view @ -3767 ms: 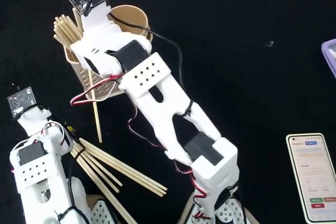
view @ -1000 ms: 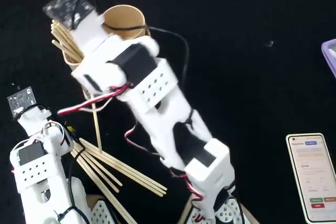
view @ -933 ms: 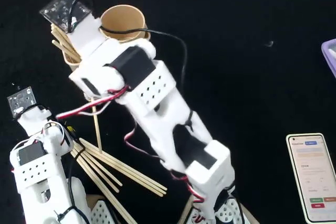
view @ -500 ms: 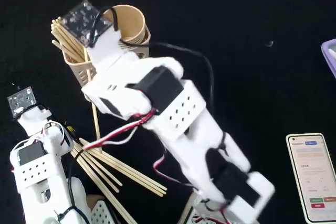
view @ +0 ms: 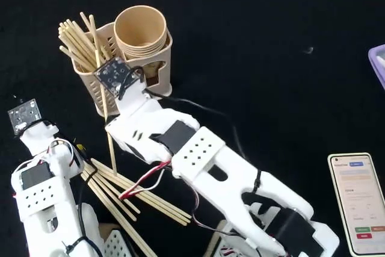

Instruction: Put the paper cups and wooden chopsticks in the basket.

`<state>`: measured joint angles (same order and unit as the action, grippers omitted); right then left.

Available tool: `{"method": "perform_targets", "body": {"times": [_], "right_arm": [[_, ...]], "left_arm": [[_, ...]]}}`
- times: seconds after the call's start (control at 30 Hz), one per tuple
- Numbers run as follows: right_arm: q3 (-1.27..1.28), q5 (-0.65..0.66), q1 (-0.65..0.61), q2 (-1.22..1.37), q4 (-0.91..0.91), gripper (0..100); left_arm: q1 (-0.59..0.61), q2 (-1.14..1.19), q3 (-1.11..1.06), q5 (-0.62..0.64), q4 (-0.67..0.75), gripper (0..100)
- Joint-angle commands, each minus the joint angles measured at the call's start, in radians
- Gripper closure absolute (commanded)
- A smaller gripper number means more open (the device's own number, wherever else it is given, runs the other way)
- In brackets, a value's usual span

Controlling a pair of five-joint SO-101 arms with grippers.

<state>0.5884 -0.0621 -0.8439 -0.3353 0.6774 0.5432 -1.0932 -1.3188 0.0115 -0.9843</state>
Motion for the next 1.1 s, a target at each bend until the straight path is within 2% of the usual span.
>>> {"method": "perform_targets", "body": {"times": [0.0, 0.1, 0.2, 0.47, 0.77, 0.83, 0.93, 0.97, 1.0, 1.07], "right_arm": [[-0.010, -0.064, 0.028, -0.022, -0.031, 73.7], [0.008, -0.115, 0.040, -0.091, -0.015, 73.7], [0.039, -0.137, -0.009, -0.162, -0.015, 73.7], [0.203, -0.146, -0.041, -0.059, -0.368, 74.0], [0.203, -0.146, -0.040, 0.068, -0.459, 74.4], [0.211, -0.141, -0.037, 0.068, -0.456, 79.5], [0.220, -0.143, -0.020, 0.068, -0.459, 96.6], [0.222, -0.143, -0.015, 0.068, -0.459, 99.4], [0.223, -0.143, -0.012, 0.067, -0.457, 96.9], [0.228, -0.143, -0.009, 0.067, -0.456, 99.1]], "left_arm": [[-0.005, -0.012, 0.039, 0.003, 0.014, 78], [-0.005, -0.012, 0.038, 0.003, 0.014, 78], [-0.005, -0.012, 0.039, 0.003, 0.015, 78], [-0.007, -0.012, 0.039, 0.003, 0.015, 78], [-0.005, -0.012, 0.039, 0.003, 0.015, 78], [-0.005, -0.012, 0.038, 0.003, 0.015, 78], [-0.008, -0.012, 0.038, 0.003, 0.015, 78], [-0.008, -0.012, 0.038, 0.003, 0.015, 78], [-0.008, -0.012, 0.038, 0.003, 0.015, 78], [-0.008, -0.012, 0.038, 0.003, 0.015, 78]]}}
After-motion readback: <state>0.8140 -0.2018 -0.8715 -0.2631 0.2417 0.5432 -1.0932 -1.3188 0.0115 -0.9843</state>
